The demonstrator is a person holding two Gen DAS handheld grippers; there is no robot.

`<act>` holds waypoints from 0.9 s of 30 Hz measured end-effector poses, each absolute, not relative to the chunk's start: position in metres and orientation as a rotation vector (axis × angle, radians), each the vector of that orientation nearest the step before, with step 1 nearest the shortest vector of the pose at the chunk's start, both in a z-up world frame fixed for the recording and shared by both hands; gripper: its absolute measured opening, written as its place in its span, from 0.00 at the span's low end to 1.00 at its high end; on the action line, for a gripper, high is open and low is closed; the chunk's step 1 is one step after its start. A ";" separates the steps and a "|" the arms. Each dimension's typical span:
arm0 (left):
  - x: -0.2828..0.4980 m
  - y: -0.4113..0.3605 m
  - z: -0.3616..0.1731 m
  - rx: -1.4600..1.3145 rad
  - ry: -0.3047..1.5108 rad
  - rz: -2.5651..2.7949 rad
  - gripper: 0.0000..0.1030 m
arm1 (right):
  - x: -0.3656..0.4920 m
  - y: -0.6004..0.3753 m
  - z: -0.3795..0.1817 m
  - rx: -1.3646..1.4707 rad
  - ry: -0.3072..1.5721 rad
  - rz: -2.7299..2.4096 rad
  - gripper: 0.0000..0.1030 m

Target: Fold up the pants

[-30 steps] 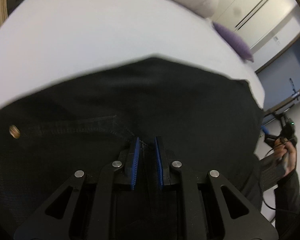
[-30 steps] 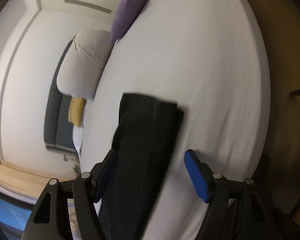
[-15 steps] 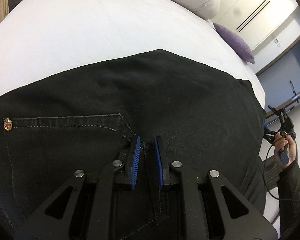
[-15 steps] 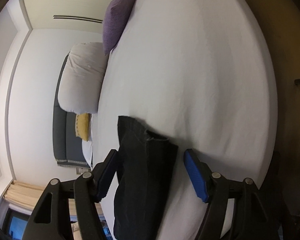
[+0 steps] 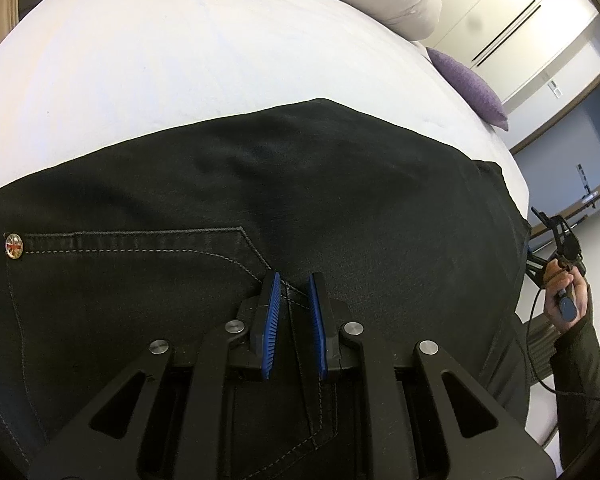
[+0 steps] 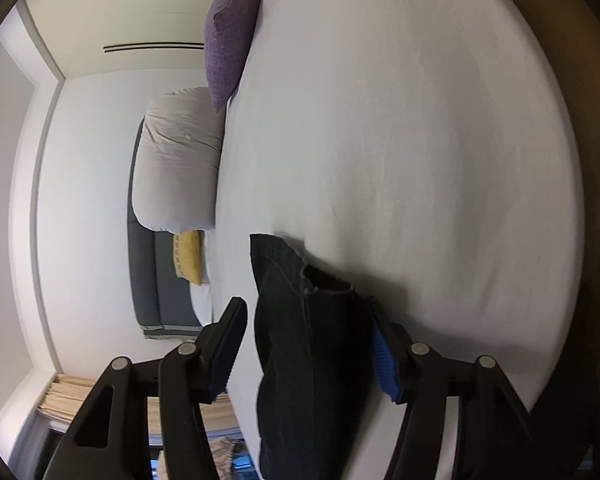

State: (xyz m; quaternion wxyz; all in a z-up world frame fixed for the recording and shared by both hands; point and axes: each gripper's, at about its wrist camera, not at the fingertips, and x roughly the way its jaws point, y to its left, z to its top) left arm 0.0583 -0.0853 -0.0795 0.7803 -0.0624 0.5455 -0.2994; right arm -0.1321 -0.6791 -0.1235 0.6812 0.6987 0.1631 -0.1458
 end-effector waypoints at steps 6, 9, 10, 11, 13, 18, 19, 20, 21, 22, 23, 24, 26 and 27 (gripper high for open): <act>0.058 -0.085 -0.079 -0.133 1.177 -0.647 0.14 | -0.129 -0.684 -0.135 1.601 0.349 -0.306 0.33; 0.058 -0.085 -0.079 -0.133 1.178 -0.646 0.14 | -0.127 -0.684 -0.137 1.604 0.352 -0.301 0.28; 0.058 -0.085 -0.079 -0.133 1.178 -0.646 0.14 | -0.126 -0.685 -0.137 1.603 0.352 -0.299 0.26; 0.058 -0.085 -0.079 -0.133 1.178 -0.646 0.14 | -0.125 -0.685 -0.136 1.597 0.354 -0.295 0.23; 0.058 -0.085 -0.079 -0.134 1.178 -0.647 0.14 | -0.121 -0.685 -0.135 1.581 0.369 -0.297 0.15; 0.059 -0.084 -0.080 -0.138 1.179 -0.649 0.14 | -0.115 -0.682 -0.125 1.494 0.404 -0.337 0.14; 0.059 -0.083 -0.080 -0.139 1.179 -0.649 0.14 | -0.115 -0.681 -0.123 1.484 0.409 -0.345 0.13; 0.059 -0.083 -0.080 -0.139 1.179 -0.649 0.14 | -0.114 -0.680 -0.121 1.472 0.414 -0.352 0.13; 0.059 -0.083 -0.080 -0.141 1.179 -0.649 0.14 | -0.113 -0.679 -0.117 1.450 0.422 -0.363 0.13; 0.059 -0.082 -0.081 -0.145 1.178 -0.650 0.14 | -0.111 -0.677 -0.111 1.418 0.435 -0.376 0.13; 0.059 -0.082 -0.081 -0.148 1.178 -0.650 0.14 | -0.109 -0.675 -0.108 1.398 0.444 -0.383 0.13; 0.060 -0.082 -0.081 -0.151 1.177 -0.650 0.14 | -0.106 -0.672 -0.101 1.362 0.458 -0.388 0.13; 0.060 -0.081 -0.082 -0.156 1.176 -0.651 0.14 | -0.096 -0.664 -0.087 1.287 0.486 -0.383 0.13; 0.060 -0.080 -0.082 -0.160 1.176 -0.651 0.14 | -0.087 -0.653 -0.074 1.222 0.508 -0.366 0.13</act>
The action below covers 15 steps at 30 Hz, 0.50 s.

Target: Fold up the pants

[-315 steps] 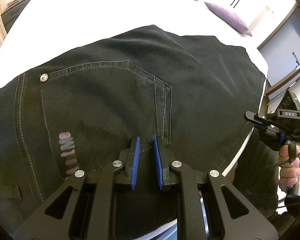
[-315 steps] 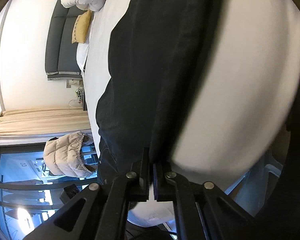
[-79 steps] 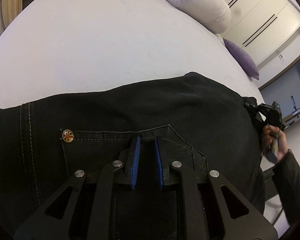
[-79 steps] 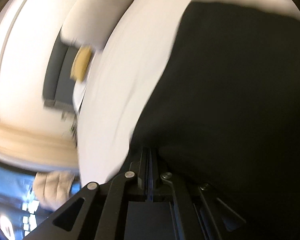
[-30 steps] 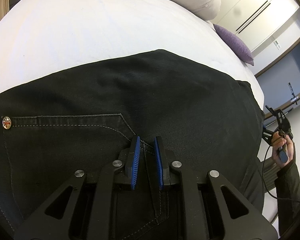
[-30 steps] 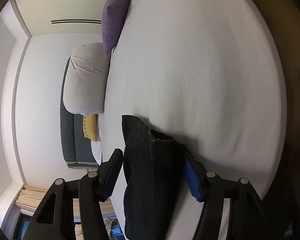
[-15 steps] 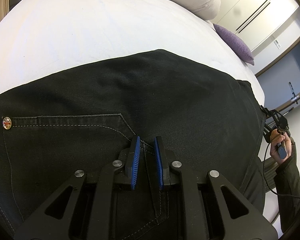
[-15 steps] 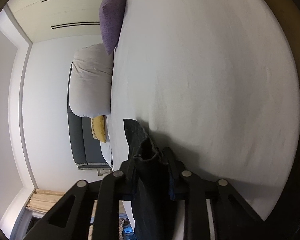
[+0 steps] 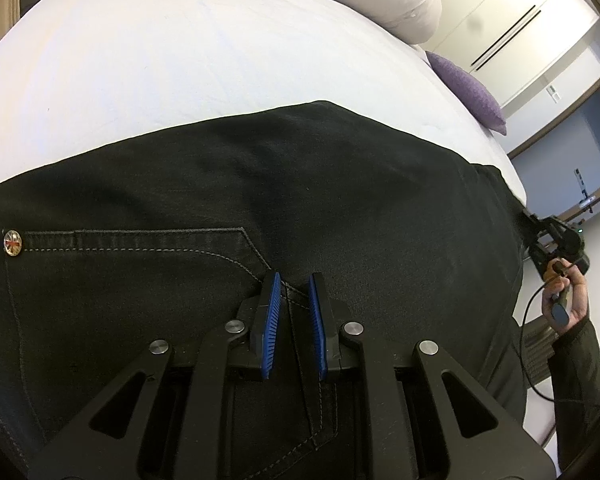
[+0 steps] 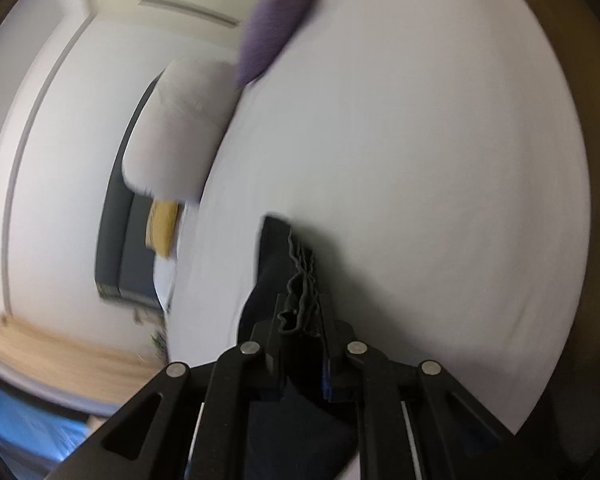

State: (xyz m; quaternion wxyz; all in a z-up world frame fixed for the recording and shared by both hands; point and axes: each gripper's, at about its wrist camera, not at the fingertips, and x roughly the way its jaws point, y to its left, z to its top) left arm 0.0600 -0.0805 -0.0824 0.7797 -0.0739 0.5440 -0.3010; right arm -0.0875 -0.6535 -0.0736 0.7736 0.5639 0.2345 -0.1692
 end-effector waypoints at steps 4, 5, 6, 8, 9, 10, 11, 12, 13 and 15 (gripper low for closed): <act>0.063 -0.076 -0.085 -0.201 1.181 -0.652 0.14 | -0.052 -0.598 -0.031 0.955 0.612 -0.284 0.13; 0.063 -0.075 -0.085 -0.212 1.184 -0.652 0.14 | -0.042 -0.577 -0.022 0.868 0.647 -0.256 0.13; 0.064 -0.074 -0.085 -0.222 1.186 -0.651 0.14 | -0.030 -0.550 -0.012 0.766 0.692 -0.223 0.13; 0.066 -0.072 -0.083 -0.248 1.195 -0.641 0.14 | -0.011 -0.499 -0.004 0.586 0.772 -0.172 0.13; 0.066 -0.071 -0.083 -0.264 1.199 -0.634 0.14 | 0.000 -0.463 -0.004 0.442 0.835 -0.157 0.13; 0.067 -0.069 -0.081 -0.293 1.205 -0.624 0.14 | 0.007 -0.442 -0.009 0.362 0.879 -0.149 0.13; 0.068 -0.068 -0.081 -0.314 1.210 -0.618 0.15 | 0.016 -0.419 -0.017 0.276 0.935 -0.134 0.13; 0.069 -0.066 -0.080 -0.337 1.217 -0.612 0.15 | 0.025 -0.392 -0.032 0.166 0.991 -0.123 0.13; 0.070 -0.064 -0.080 -0.365 1.224 -0.613 0.20 | 0.033 -0.377 -0.044 0.078 1.032 -0.136 0.13; 0.070 -0.060 -0.078 -0.429 1.231 -0.639 0.43 | 0.041 -0.357 -0.061 -0.061 1.061 -0.179 0.13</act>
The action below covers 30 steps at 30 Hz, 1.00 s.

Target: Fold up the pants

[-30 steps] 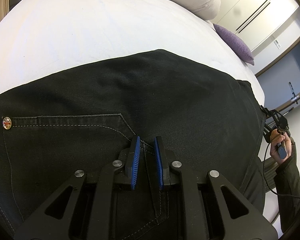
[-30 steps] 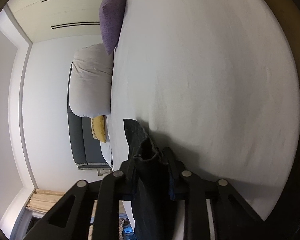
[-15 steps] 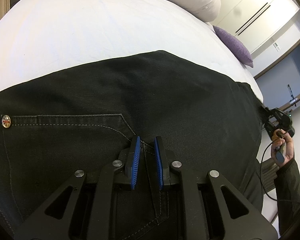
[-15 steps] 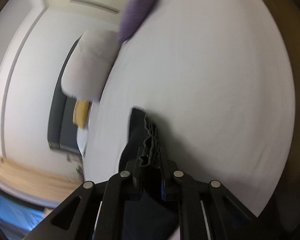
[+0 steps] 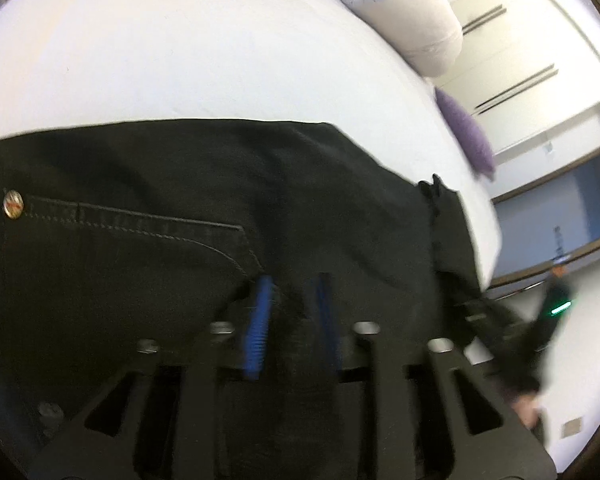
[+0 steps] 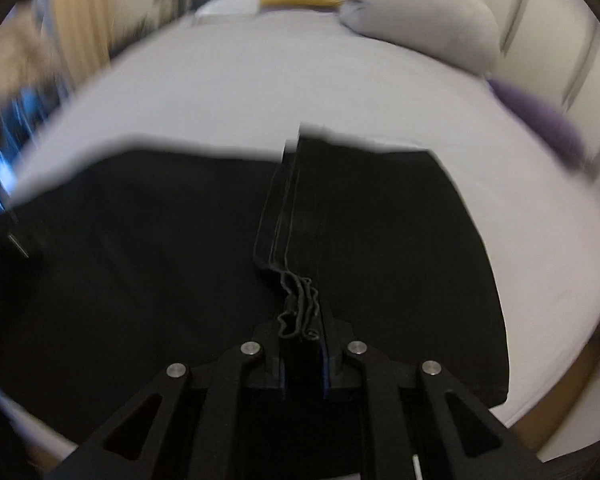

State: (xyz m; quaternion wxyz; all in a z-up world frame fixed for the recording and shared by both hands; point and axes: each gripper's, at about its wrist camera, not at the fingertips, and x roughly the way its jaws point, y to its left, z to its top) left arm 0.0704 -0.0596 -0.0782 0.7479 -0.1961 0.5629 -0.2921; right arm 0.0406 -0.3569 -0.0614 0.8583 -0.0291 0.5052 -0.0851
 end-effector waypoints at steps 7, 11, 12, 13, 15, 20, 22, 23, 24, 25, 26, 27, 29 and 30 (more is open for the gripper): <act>0.075 -0.060 -0.067 -0.644 1.244 -0.718 0.88 | 0.029 -0.365 -0.038 -0.004 0.959 -0.196 0.13; 0.078 -0.079 -0.067 -0.739 1.293 -0.797 0.88 | 0.016 -0.352 -0.018 -0.031 0.900 -0.159 0.13; 0.080 -0.085 -0.068 -0.752 1.310 -0.817 0.88 | 0.013 -0.346 -0.015 -0.041 0.892 -0.149 0.13; 0.081 -0.093 -0.071 -0.770 1.337 -0.838 0.88 | 0.010 -0.340 -0.013 -0.046 0.887 -0.136 0.13; 0.083 -0.104 -0.076 -0.794 1.375 -0.860 0.89 | 0.004 -0.325 -0.010 -0.051 0.877 -0.105 0.13; 0.091 -0.123 -0.093 -0.835 1.447 -0.862 0.89 | -0.009 -0.282 -0.014 -0.080 0.874 -0.048 0.13; 0.096 -0.123 -0.095 -0.870 1.447 -0.864 0.89 | -0.010 -0.273 -0.014 -0.086 0.875 -0.028 0.13; 0.098 -0.123 -0.095 -0.886 1.444 -0.866 0.88 | -0.010 -0.268 -0.013 -0.093 0.874 -0.018 0.13; 0.102 -0.123 -0.094 -0.894 1.439 -0.871 0.81 | -0.010 -0.263 -0.014 -0.096 0.875 -0.008 0.13; 0.107 -0.124 -0.093 -0.883 1.438 -0.883 0.55 | -0.008 -0.257 -0.013 -0.100 0.875 0.000 0.13; 0.110 -0.124 -0.093 -0.866 1.445 -0.892 0.39 | -0.007 -0.252 -0.012 -0.107 0.873 0.013 0.13; 0.114 -0.125 -0.092 -0.838 1.456 -0.891 0.21 | -0.012 -0.247 -0.011 -0.111 0.870 0.019 0.13; 0.119 -0.119 -0.090 -0.788 1.453 -0.898 0.17 | -0.016 -0.238 -0.009 -0.126 0.864 0.035 0.13; 0.121 -0.116 -0.088 -0.762 1.448 -0.901 0.12 | -0.016 -0.232 -0.009 -0.133 0.860 0.043 0.13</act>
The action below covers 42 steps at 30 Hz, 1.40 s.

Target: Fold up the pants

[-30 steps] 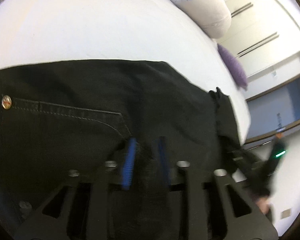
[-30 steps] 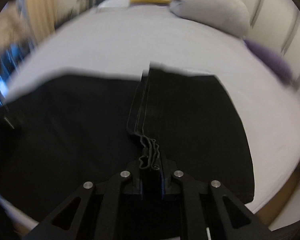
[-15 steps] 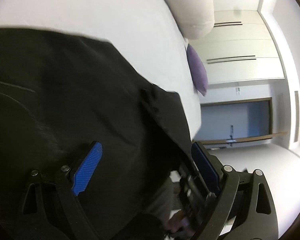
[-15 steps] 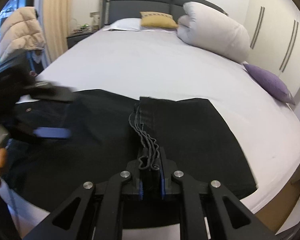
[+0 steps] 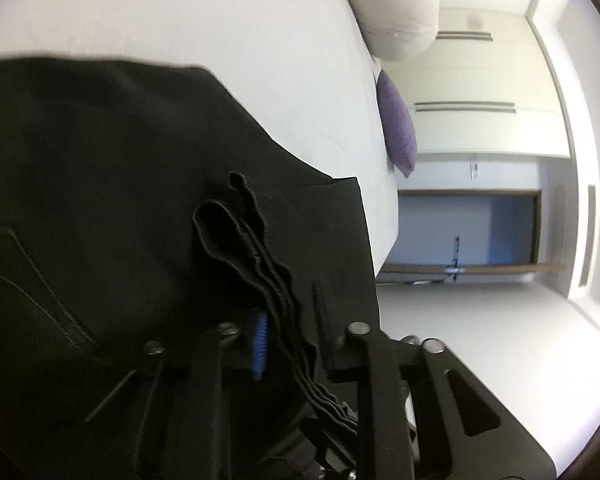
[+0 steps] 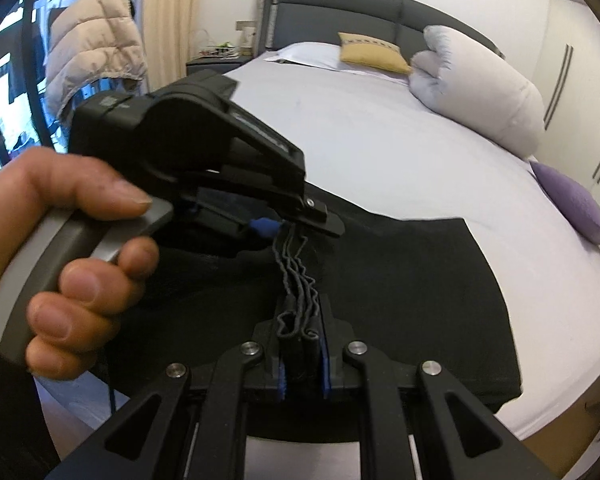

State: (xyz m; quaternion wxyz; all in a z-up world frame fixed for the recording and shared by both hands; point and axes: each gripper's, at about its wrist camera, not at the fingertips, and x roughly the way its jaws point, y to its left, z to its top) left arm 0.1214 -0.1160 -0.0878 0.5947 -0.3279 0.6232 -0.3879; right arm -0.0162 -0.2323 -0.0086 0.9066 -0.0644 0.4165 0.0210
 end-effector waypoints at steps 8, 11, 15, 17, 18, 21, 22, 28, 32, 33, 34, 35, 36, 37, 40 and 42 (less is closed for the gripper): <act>0.128 -0.078 -0.078 -0.614 1.409 -0.875 0.08 | -0.011 -0.203 -0.010 -0.164 0.860 0.132 0.13; 0.130 -0.070 -0.083 -0.618 1.417 -0.849 0.08 | -0.006 -0.191 -0.020 -0.180 0.883 0.157 0.13; 0.126 -0.067 -0.093 -0.594 1.433 -0.825 0.08 | -0.004 -0.187 -0.033 -0.187 0.918 0.165 0.13; 0.125 -0.067 -0.098 -0.554 1.439 -0.812 0.08 | -0.003 -0.185 -0.043 -0.191 0.953 0.173 0.15; 0.124 -0.071 -0.099 -0.533 1.439 -0.806 0.09 | -0.003 -0.183 -0.047 -0.195 0.967 0.176 0.16; 0.122 -0.068 -0.096 -0.501 1.430 -0.793 0.10 | -0.005 -0.184 -0.053 -0.162 0.987 0.183 0.20; 0.118 -0.061 -0.097 -0.485 1.426 -0.782 0.11 | -0.005 -0.188 -0.052 -0.136 0.990 0.186 0.27; 0.103 -0.041 -0.074 -0.278 1.373 -0.604 0.11 | -0.018 -0.218 -0.043 0.075 1.041 0.289 0.59; 0.092 -0.043 -0.045 -0.223 1.283 -0.643 0.11 | -0.022 -0.276 -0.025 0.372 1.051 0.369 0.48; 0.089 -0.049 -0.039 -0.221 1.265 -0.670 0.11 | -0.019 -0.300 -0.021 0.459 1.042 0.352 0.45; 0.085 -0.063 -0.033 -0.224 1.244 -0.719 0.11 | -0.015 -0.324 -0.018 0.530 1.028 0.336 0.39; 0.083 -0.076 -0.032 -0.223 1.233 -0.754 0.11 | -0.007 -0.348 -0.016 0.598 1.012 0.324 0.36; 0.078 -0.092 -0.033 -0.209 1.230 -0.801 0.11 | 0.003 -0.377 -0.014 0.683 0.996 0.328 0.36; 0.074 -0.104 -0.036 -0.191 1.235 -0.832 0.11 | 0.012 -0.394 -0.015 0.729 0.989 0.340 0.36; 0.059 -0.128 -0.063 -0.140 1.304 -0.849 0.11 | 0.044 -0.431 -0.025 0.827 1.003 0.362 0.36; 0.049 -0.129 -0.078 -0.145 1.319 -0.841 0.11 | 0.065 -0.441 -0.038 0.876 1.030 0.396 0.36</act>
